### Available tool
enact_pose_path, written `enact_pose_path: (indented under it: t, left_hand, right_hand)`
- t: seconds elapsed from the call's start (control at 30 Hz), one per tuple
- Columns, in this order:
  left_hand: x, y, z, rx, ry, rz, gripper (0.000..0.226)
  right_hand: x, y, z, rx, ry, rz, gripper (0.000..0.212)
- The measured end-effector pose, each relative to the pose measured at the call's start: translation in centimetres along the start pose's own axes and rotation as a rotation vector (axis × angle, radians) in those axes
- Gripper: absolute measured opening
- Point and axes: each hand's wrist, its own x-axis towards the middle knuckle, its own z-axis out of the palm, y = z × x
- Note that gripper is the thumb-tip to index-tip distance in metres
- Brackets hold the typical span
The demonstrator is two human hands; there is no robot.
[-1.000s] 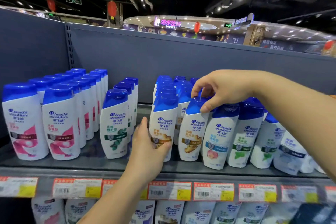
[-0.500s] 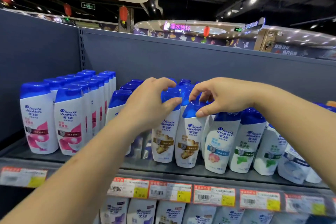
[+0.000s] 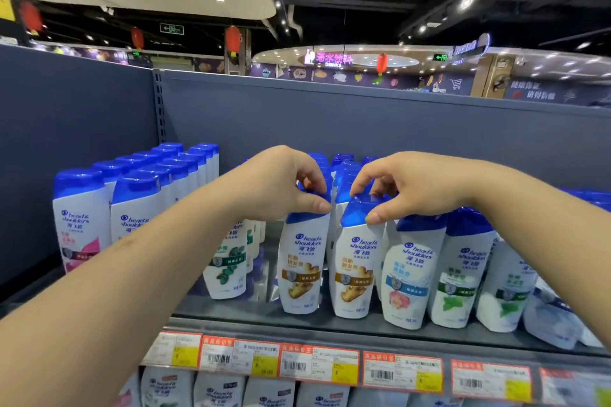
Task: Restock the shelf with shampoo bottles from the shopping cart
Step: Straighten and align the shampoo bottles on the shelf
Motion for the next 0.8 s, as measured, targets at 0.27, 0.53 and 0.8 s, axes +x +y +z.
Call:
enact_pose_path:
  t: [0.27,0.53,0.8]
  left_hand:
    - [0.0,-0.6,0.5,-0.099,0.028,-0.028,0.017]
    - [0.1,-0.6,0.6,-0.078,-0.011,-0.010,0.021]
    - [3.9,-1.8,-2.6,0.000,0.134,-0.069,0.025]
  right_hand:
    - [0.1,-0.2,-0.5,-0.001,-0.049,-0.001,0.034]
    - [0.1,-0.1,-0.5,0.011,-0.062,0.013,0.037]
    - [2.0,1.4,-2.6,0.017,0.163,0.101,0.035]
